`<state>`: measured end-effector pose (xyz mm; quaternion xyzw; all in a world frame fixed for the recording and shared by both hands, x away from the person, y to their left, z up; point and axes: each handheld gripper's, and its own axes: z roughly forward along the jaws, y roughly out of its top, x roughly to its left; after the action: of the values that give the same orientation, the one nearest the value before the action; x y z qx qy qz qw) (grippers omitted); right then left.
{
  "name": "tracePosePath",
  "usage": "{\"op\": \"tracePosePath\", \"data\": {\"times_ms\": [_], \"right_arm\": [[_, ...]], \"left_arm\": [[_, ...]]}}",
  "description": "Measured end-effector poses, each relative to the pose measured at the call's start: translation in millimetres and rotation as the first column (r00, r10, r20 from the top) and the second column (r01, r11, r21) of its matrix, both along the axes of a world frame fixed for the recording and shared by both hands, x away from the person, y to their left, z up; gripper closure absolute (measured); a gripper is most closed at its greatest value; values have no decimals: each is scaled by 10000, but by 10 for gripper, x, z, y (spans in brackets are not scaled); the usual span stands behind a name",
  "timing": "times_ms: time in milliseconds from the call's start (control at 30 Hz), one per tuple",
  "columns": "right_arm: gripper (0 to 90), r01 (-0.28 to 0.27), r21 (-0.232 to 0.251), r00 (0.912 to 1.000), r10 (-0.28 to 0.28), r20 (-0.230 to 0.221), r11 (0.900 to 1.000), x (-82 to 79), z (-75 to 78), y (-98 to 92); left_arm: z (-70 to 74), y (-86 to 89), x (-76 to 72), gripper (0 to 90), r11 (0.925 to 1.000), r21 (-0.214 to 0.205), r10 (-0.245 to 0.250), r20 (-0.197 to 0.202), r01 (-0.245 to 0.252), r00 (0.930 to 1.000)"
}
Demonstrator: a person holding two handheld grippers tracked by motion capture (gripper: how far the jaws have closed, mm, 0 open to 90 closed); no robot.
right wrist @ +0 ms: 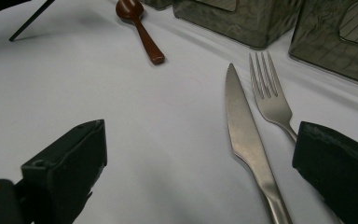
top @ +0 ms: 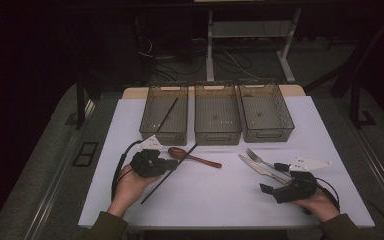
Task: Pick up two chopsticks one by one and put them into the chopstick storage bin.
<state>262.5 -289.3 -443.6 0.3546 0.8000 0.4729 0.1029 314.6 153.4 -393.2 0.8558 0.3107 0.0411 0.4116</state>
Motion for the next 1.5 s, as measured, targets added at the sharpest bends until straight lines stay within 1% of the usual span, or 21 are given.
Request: {"op": "tracePosePath", "data": {"times_ms": [167, 200, 433, 567, 667, 733, 800, 833, 867, 900, 933, 1067, 1133, 1167, 1267, 1333, 1400, 1433, 1500], "right_arm": [[24, 14, 24, 10000, -14, -34, 10000, 1, 0, -3], [24, 16, 26, 10000, -16, -32, 10000, 1, 0, -3], [24, 33, 58, 10000, -33, -3, 10000, 3, 3, -13], [24, 37, 100, 10000, -36, -17, 9999, 0, 5, -19], [24, 38, 102, 10000, -37, -34, 9999, 2, 5, -24], [24, 54, 128, 10000, -53, -34, 9999, 2, 6, -20], [24, 53, 137, 10000, -53, -28, 9999, 3, 6, -20], [24, 62, 139, 10000, -61, -39, 9999, 3, 6, -20], [24, 57, 140, 10000, -56, -24, 9999, 4, 6, -23], [24, 77, 159, 9999, -76, -107, 9998, -1, 9, -23], [24, 78, 152, 10000, -77, -42, 9999, 5, 8, -27], [24, 91, 175, 10000, -91, -23, 9998, 5, 8, -28], [24, 72, 196, 10000, -72, -16, 9998, 3, 10, -28], [24, 70, 205, 10000, -70, -12, 9998, 4, 10, -29], [24, 116, 258, 9999, -115, -35, 9996, 3, 12, -34], [24, 104, 275, 9999, -103, -22, 9996, 3, 13, -37], [24, 90, 281, 10000, -90, -14, 9996, 4, 12, -40], [24, 89, 289, 10000, -89, -13, 9995, 4, 13, -41], [24, 102, 303, 9999, -101, -28, 9995, 4, 14, -46]], "left_arm": [[65, -4, 71, 857, 9998, -64, 211, 64, -211, 9998], [81, -10, 79, 857, 9993, -159, 331, 10, -330, 9995], [223, -16, 174, 857, 9979, -339, 560, 237, -551, 9982], [275, -12, 212, 857, 9976, -343, 612, 296, -602, 9977], [326, -15, 268, 857, 9965, -389, 761, 407, -745, 9963], [377, -18, 325, 857, 9968, -250, 775, 439, -764, 9960], [424, -27, 387, 857, 9962, -290, 839, 481, -826, 9953], [454, -29, 420, 857, 9962, -196, 853, 495, -844, 9951], [483, -30, 456, 857, 9959, -207, 889, 500, -879, 9948], [515, -28, 492, 857, 9956, -212, 924, 507, -915, 9944], [547, -27, 532, 857, 9953, -179, 959, 541, -951, 9939], [659, -23, 702, 857, 9931, -177, 1165, 549, -1157, 9917], [701, -25, 798, 857, 9920, -150, 1259, 536, -1252, 9906], [723, -25, 847, 857, 9918, -60, 1278, 552, -1277, 9903], [779, -34, 996, 857, 9894, -29, 1451, 527, -1452, 9880], [807, -40, 1098, 857, 9877, 103, 1550, 543, -1557, 9864], [833, -46, 1198, 857, 9857, 125, 1671, 491, -1679, 9847], [851, -42, 1248, 857, 9856, 237, 1659, 528, -1673, 9847], [879, -38, 1344, 857, 9838, 229, 1765, 547, -1779, 9828]]}}
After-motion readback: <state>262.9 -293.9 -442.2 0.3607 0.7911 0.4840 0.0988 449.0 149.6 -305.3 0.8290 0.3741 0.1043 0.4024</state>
